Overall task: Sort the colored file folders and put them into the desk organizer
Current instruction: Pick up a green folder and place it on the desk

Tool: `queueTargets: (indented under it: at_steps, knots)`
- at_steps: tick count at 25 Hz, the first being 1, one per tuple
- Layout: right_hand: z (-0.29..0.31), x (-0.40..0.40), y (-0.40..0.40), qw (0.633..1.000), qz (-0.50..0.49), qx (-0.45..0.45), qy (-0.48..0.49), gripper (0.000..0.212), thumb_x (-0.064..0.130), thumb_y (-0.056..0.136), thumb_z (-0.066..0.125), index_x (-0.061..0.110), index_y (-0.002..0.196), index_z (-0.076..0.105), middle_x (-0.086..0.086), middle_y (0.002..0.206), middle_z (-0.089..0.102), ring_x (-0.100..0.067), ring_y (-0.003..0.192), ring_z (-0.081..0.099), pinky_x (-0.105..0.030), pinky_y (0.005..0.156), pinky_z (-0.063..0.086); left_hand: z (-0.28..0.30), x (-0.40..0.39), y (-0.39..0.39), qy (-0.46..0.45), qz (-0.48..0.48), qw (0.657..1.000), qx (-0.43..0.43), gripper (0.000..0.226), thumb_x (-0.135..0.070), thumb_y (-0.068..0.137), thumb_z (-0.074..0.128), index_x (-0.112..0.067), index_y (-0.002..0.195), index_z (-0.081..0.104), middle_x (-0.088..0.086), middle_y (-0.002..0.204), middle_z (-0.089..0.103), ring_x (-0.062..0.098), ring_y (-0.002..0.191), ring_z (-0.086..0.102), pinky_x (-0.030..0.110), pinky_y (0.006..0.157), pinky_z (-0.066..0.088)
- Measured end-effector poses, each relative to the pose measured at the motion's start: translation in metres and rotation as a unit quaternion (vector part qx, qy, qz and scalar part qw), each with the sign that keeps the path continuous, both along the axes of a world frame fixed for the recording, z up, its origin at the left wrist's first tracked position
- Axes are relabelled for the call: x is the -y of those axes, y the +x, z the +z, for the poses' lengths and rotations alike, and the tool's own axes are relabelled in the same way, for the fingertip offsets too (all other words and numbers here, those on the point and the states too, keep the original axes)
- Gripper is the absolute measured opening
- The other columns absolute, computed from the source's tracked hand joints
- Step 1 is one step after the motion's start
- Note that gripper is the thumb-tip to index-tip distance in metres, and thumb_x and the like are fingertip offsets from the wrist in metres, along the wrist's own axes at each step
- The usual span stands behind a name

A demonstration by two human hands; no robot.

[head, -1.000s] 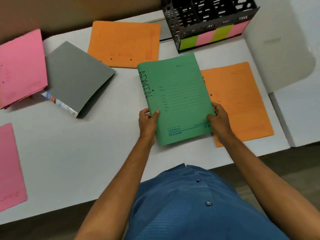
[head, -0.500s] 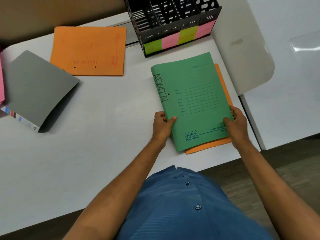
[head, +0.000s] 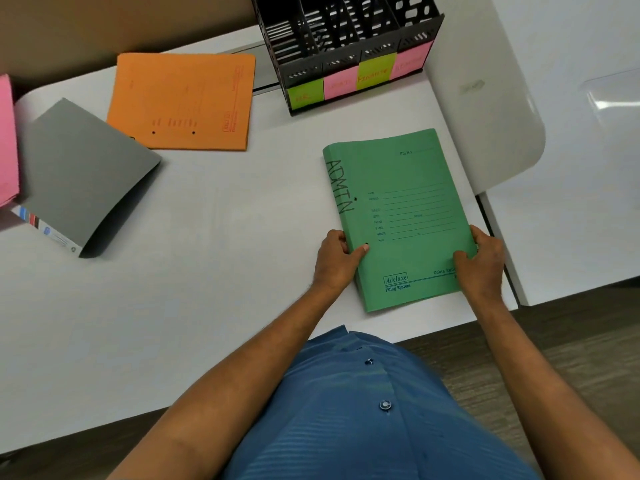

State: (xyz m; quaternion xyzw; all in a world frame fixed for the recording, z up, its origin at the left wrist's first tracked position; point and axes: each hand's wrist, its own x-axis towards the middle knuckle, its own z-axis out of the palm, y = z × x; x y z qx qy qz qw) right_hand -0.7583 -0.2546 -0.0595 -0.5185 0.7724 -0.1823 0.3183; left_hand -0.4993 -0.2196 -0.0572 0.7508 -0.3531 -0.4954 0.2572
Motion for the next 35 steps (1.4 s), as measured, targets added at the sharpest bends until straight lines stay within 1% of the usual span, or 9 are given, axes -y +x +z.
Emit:
queueTargets:
  at_steps: [4, 7, 10, 12, 15, 19, 24, 32, 35]
  knots:
    - [-0.008, 0.000, 0.002, 0.998, 0.004, -0.063, -0.008, 0.066, 0.001, 0.090, 0.058, 0.012, 0.153, 0.041, -0.017, 0.136, 0.043, -0.033, 0.126, 0.041, -0.035, 0.098, 0.038, -0.005, 0.000, 0.003, -0.001, 0.002, 1.000, 0.012, 0.037, -0.031, 0.093, 0.072, -0.011, 0.120, 0.057, 0.002, 0.097, 0.065, 0.016, 0.086, 0.063, 0.036, 0.080, 0.060]
    - [-0.010, 0.001, 0.003, 0.995, 0.007, -0.097, -0.003, 0.068, 0.003, 0.088, 0.059, 0.014, 0.152, 0.040, -0.016, 0.136, 0.043, -0.036, 0.127, 0.038, -0.051, 0.106, 0.039, -0.009, 0.001, 0.008, 0.006, 0.009, 1.000, 0.001, 0.032, -0.029, 0.092, 0.074, -0.013, 0.116, 0.059, 0.001, 0.091, 0.066, 0.024, 0.089, 0.069, 0.047, 0.082, 0.062]
    - [-0.008, -0.001, 0.006, 0.992, 0.022, -0.127, 0.005, 0.066, 0.009, 0.087, 0.060, 0.016, 0.150, 0.040, -0.016, 0.137, 0.043, -0.037, 0.128, 0.037, -0.060, 0.106, 0.037, -0.010, 0.004, 0.010, 0.011, 0.002, 1.000, -0.005, 0.036, -0.028, 0.090, 0.076, -0.013, 0.116, 0.057, 0.000, 0.088, 0.064, 0.025, 0.090, 0.069, 0.049, 0.083, 0.062]
    - [-0.002, -0.003, 0.013, 0.989, 0.031, -0.143, -0.003, 0.065, 0.011, 0.086, 0.062, 0.015, 0.148, 0.040, -0.017, 0.139, 0.042, -0.039, 0.129, 0.037, -0.061, 0.106, 0.036, -0.007, 0.006, 0.014, 0.018, -0.003, 1.000, -0.019, 0.042, -0.029, 0.090, 0.076, -0.012, 0.122, 0.057, -0.001, 0.087, 0.063, 0.024, 0.090, 0.068, 0.049, 0.087, 0.061]
    - [0.012, -0.005, 0.041, 0.988, 0.057, -0.141, -0.036, 0.061, 0.013, 0.087, 0.064, 0.016, 0.144, 0.043, -0.014, 0.143, 0.040, -0.036, 0.131, 0.035, -0.056, 0.107, 0.034, 0.004, 0.007, 0.034, 0.024, 0.009, 0.999, -0.035, 0.047, -0.035, 0.094, 0.071, -0.013, 0.131, 0.055, -0.005, 0.090, 0.063, 0.026, 0.095, 0.070, 0.047, 0.093, 0.059]
    - [0.022, -0.004, 0.115, 0.982, 0.152, -0.088, -0.069, 0.054, 0.021, 0.093, 0.064, 0.014, 0.143, 0.047, -0.015, 0.144, 0.042, -0.033, 0.131, 0.037, -0.049, 0.107, 0.037, 0.026, -0.009, 0.097, -0.001, 0.077, 0.997, -0.015, 0.041, -0.040, 0.098, 0.063, -0.016, 0.130, 0.056, 0.003, 0.106, 0.067, 0.025, 0.092, 0.072, 0.042, 0.090, 0.060]
    - [0.027, -0.011, 0.237, 0.965, 0.242, -0.024, -0.097, 0.049, 0.023, 0.094, 0.065, 0.012, 0.140, 0.052, -0.018, 0.140, 0.047, -0.037, 0.129, 0.040, -0.046, 0.106, 0.036, 0.042, -0.062, 0.204, -0.011, 0.172, 0.985, 0.008, 0.034, -0.039, 0.099, 0.058, -0.016, 0.125, 0.061, 0.004, 0.115, 0.069, 0.021, 0.086, 0.071, 0.037, 0.084, 0.057]
    - [0.041, -0.055, 0.442, 0.944, 0.317, 0.056, -0.070, 0.048, 0.029, 0.098, 0.064, 0.016, 0.142, 0.052, -0.012, 0.146, 0.048, -0.029, 0.139, 0.038, -0.036, 0.108, 0.034, 0.051, -0.170, 0.391, 0.007, 0.299, 0.954, 0.004, 0.030, -0.040, 0.097, 0.057, -0.021, 0.119, 0.063, 0.002, 0.115, 0.069, 0.020, 0.089, 0.072, 0.038, 0.085, 0.057]
    - [0.048, -0.069, 0.517, 0.935, 0.337, 0.086, -0.063, 0.048, 0.030, 0.099, 0.063, 0.018, 0.143, 0.051, -0.011, 0.148, 0.045, -0.029, 0.138, 0.040, -0.037, 0.103, 0.040, 0.051, -0.196, 0.463, 0.004, 0.345, 0.939, 0.004, 0.026, -0.037, 0.099, 0.057, -0.020, 0.118, 0.063, 0.002, 0.114, 0.068, 0.021, 0.091, 0.070, 0.035, 0.082, 0.056]
